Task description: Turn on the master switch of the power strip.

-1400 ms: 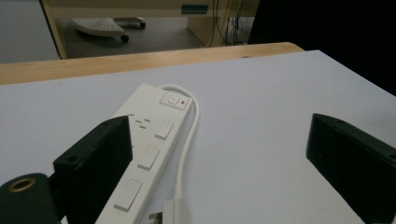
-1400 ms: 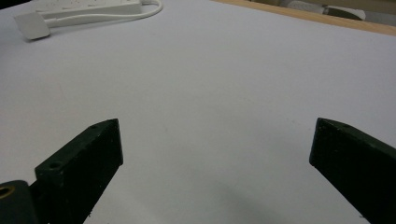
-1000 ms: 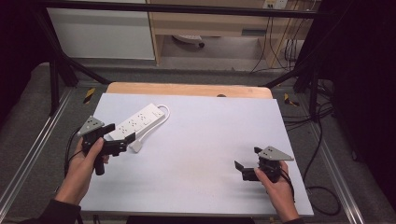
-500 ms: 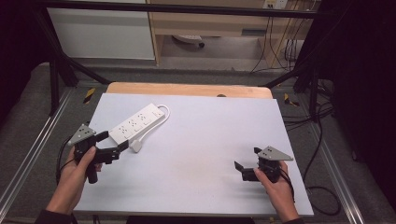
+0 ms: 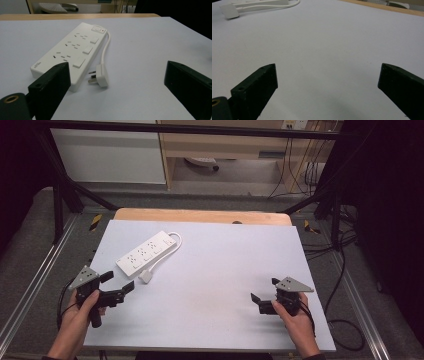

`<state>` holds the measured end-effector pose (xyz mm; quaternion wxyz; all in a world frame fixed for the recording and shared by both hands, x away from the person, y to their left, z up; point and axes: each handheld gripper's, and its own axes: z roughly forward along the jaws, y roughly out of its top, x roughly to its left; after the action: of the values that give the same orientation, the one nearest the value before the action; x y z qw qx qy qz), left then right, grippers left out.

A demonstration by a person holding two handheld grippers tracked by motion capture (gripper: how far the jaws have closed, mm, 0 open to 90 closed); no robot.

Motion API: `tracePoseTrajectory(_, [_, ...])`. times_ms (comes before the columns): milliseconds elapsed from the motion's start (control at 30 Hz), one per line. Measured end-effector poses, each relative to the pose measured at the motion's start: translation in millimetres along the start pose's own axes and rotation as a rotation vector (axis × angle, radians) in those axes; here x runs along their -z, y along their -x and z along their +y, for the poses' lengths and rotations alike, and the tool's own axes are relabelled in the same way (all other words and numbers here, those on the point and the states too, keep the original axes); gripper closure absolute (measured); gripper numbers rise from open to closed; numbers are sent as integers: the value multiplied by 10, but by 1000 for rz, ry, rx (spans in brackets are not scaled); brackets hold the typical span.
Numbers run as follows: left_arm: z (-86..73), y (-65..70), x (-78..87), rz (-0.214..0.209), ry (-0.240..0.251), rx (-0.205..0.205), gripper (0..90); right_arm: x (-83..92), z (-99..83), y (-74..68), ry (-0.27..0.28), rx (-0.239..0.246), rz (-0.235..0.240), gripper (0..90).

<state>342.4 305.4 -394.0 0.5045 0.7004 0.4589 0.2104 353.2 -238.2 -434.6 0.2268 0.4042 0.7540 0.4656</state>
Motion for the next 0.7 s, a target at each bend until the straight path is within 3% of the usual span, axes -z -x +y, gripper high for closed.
tracePoseTrajectory(467, [-194, 96, 29, -13, -13, -37, 68, 0, -2, 3, -1, 0, -3, 30])
tracePoseTrajectory(700, [-282, 215, -9, -39, -45, -91, 68, -2, -4, 5, -6, -1, -6, 30])
